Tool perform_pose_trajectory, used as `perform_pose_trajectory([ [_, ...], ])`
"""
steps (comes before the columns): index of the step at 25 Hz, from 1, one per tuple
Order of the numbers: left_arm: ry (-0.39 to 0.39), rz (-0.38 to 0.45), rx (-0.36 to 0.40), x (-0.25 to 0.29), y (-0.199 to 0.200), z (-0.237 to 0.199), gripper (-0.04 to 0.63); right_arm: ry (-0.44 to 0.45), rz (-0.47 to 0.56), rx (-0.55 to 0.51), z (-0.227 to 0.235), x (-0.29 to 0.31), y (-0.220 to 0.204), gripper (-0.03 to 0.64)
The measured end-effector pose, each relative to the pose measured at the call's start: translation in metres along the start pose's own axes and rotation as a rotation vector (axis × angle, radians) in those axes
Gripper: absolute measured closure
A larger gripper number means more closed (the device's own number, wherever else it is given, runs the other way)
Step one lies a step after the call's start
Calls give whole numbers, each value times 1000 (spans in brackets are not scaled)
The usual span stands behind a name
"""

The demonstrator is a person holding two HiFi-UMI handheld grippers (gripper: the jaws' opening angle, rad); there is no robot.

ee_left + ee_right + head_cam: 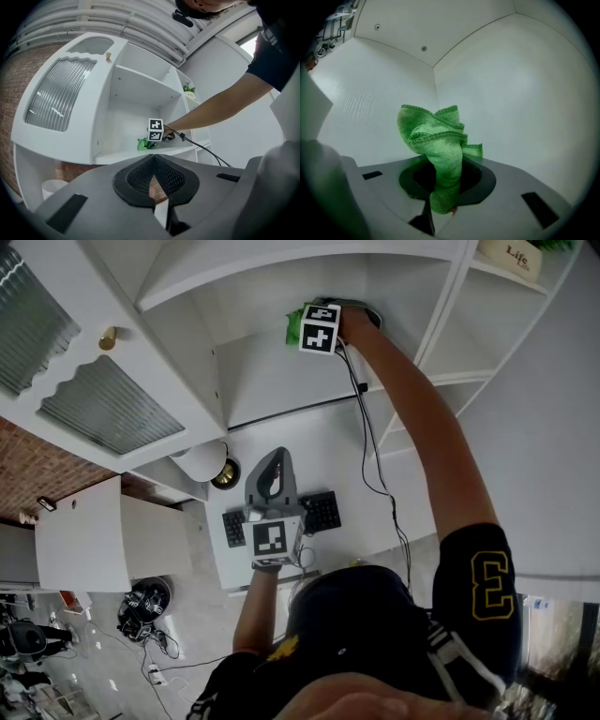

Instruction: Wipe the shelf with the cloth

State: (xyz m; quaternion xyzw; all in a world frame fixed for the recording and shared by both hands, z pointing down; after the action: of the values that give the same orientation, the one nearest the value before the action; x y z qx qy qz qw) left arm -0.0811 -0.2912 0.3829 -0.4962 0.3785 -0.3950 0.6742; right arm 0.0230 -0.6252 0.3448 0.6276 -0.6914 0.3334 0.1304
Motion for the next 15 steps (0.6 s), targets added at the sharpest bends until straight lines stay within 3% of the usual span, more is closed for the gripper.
perform_pose_trajectory([
  [15, 48, -36, 23, -20, -8, -18, 577, -59, -297, 16, 13, 5, -37, 543],
])
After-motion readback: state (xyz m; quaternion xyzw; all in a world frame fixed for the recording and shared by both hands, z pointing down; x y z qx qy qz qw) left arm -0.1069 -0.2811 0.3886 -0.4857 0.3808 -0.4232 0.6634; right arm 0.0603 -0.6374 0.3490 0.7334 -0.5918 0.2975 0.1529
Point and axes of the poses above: the fingertips, and each gripper's own axes: x forward along the fingers, z to its right, y out of its top, the point moved 4 cm from there along -x, backward along the fingers, and after that the axes turned 9 degrees about x, right-handed, at the moved point
